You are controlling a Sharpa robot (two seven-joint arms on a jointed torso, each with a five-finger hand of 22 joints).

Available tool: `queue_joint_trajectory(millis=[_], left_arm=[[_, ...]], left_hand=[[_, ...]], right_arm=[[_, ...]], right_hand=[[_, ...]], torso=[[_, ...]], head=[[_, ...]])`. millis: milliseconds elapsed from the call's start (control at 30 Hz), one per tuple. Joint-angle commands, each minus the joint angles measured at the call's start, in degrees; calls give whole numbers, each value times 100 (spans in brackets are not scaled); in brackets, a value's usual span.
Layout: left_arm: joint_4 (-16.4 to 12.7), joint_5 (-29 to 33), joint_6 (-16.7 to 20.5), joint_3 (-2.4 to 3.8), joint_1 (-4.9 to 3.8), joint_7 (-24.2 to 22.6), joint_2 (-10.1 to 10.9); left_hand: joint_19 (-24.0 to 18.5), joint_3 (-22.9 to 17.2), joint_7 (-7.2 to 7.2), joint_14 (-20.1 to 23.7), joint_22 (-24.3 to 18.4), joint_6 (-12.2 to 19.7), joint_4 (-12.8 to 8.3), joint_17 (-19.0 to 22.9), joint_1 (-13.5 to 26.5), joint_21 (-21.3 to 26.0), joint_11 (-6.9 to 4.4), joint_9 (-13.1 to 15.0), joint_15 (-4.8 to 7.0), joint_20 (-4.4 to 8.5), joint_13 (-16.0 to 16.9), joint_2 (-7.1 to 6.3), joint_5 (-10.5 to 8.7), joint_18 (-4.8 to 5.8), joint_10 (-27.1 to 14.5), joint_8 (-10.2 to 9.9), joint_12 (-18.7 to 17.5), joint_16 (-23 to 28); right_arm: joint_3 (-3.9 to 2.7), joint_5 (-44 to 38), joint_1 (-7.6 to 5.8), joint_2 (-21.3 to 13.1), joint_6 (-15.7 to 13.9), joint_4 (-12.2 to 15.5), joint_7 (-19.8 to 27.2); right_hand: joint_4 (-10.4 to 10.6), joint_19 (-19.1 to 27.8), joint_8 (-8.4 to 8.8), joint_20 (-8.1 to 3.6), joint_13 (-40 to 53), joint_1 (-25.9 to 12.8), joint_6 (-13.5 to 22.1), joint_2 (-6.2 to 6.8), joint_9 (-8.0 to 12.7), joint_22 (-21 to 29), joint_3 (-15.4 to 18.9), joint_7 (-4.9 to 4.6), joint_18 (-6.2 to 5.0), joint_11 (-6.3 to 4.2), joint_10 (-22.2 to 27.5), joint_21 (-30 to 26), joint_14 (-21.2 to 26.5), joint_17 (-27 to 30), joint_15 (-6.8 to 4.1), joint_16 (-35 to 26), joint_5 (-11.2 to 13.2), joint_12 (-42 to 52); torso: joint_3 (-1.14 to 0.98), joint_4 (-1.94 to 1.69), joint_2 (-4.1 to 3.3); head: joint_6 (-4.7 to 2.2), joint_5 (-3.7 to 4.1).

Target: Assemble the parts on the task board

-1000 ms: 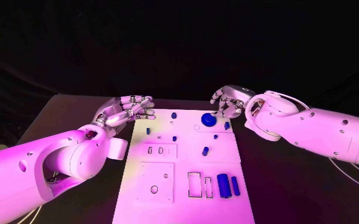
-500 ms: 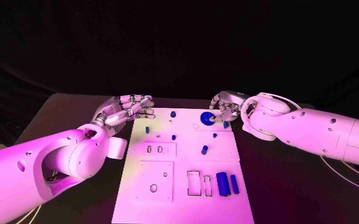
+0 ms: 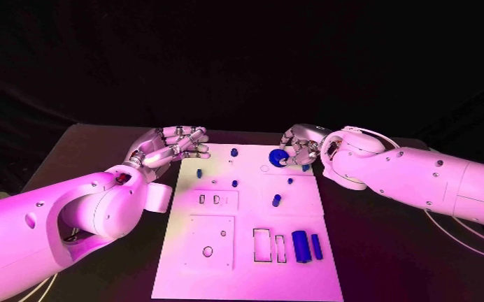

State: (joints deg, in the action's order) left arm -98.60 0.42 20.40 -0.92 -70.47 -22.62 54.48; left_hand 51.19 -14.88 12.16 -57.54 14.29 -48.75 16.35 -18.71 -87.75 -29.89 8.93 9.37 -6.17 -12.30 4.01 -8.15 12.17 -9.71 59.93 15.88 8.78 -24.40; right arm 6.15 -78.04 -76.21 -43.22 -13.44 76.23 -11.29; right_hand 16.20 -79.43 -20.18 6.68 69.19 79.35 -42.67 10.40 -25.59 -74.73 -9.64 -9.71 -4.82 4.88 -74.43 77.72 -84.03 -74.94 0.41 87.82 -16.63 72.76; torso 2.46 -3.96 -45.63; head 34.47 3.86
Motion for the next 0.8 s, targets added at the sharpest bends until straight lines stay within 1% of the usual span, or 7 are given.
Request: queue_joint_trajectory(millis=[33,200,333,433,567,700,800], left_arm=[[-5,12,-113,4,-12,-26,-9],[-6,12,-113,5,-12,-23,-4],[-6,12,-113,5,-12,-21,-3],[-4,12,-113,5,-12,-18,-2],[-2,12,-113,5,-12,-15,-1],[0,12,-114,5,-12,-12,0],[0,12,-115,5,-12,-11,1]], left_hand=[[43,-38,57,0,5,25,-2,-9,52,-19,40,-5,-11,8,-2,-5,-23,-72,11,-31,-33,-34],[41,-45,55,2,7,25,-4,-13,48,-23,39,-5,-10,9,-2,-2,-21,-72,12,-30,-35,-35],[41,-45,55,2,7,25,-4,-13,48,-23,39,-5,-10,9,-2,-2,-21,-72,12,-30,-35,-35],[41,-45,55,2,7,25,-4,-13,48,-23,39,-5,-10,9,-2,-2,-21,-72,12,-30,-35,-35],[41,-45,55,2,7,25,-4,-13,48,-23,39,-5,-10,9,-2,-2,-21,-72,12,-30,-35,-35],[39,-57,55,5,10,25,-8,-17,40,-29,38,-5,-9,11,-2,1,-19,-71,12,-30,-38,-36],[39,-57,55,5,10,25,-8,-17,40,-29,38,-5,-9,11,-2,1,-19,-71,12,-30,-38,-36]], right_arm=[[9,-56,18,5,104,-9,3],[9,-63,20,1,108,-17,2],[9,-157,20,2,82,-4,-2],[9,-328,22,3,-54,23,3],[9,-581,28,3,-297,81,12],[9,-721,35,4,-406,126,0],[9,-772,38,5,-429,146,-7]], right_hand=[[31,-36,-38,10,62,50,-39,-42,-16,-24,-20,3,104,-5,-62,39,-471,-887,28,40,-34,65],[26,-66,-103,3,194,61,-157,-75,-33,-80,-56,26,114,-23,-139,75,-479,-929,16,55,-48,195],[20,-81,-128,-3,223,79,-219,-86,-36,-107,-84,38,119,-35,-152,93,-484,-959,7,65,-54,227],[19,-80,-121,-5,207,77,-209,-62,-31,-108,-79,38,119,-35,-132,92,-488,-976,6,70,-48,214],[20,-110,-96,-6,206,74,-169,-24,-18,-159,-69,31,132,-29,-115,129,-502,-1048,9,91,-36,214],[18,-129,-90,-6,205,75,-159,-13,-14,-187,-66,29,139,-28,-111,150,-510,-1086,10,102,-34,214],[18,-129,-90,-6,205,75,-159,-13,-14,-187,-66,29,139,-28,-111,150,-510,-1086,10,102,-34,214]], torso=[[-2,9,-1],[-2,12,-3],[-1,5,-1],[0,-1,-1],[-2,1,1],[1,0,-1],[2,-3,-1]], head=[[6,1],[3,1],[0,7],[-6,15],[-10,14],[-13,11],[-10,17]])
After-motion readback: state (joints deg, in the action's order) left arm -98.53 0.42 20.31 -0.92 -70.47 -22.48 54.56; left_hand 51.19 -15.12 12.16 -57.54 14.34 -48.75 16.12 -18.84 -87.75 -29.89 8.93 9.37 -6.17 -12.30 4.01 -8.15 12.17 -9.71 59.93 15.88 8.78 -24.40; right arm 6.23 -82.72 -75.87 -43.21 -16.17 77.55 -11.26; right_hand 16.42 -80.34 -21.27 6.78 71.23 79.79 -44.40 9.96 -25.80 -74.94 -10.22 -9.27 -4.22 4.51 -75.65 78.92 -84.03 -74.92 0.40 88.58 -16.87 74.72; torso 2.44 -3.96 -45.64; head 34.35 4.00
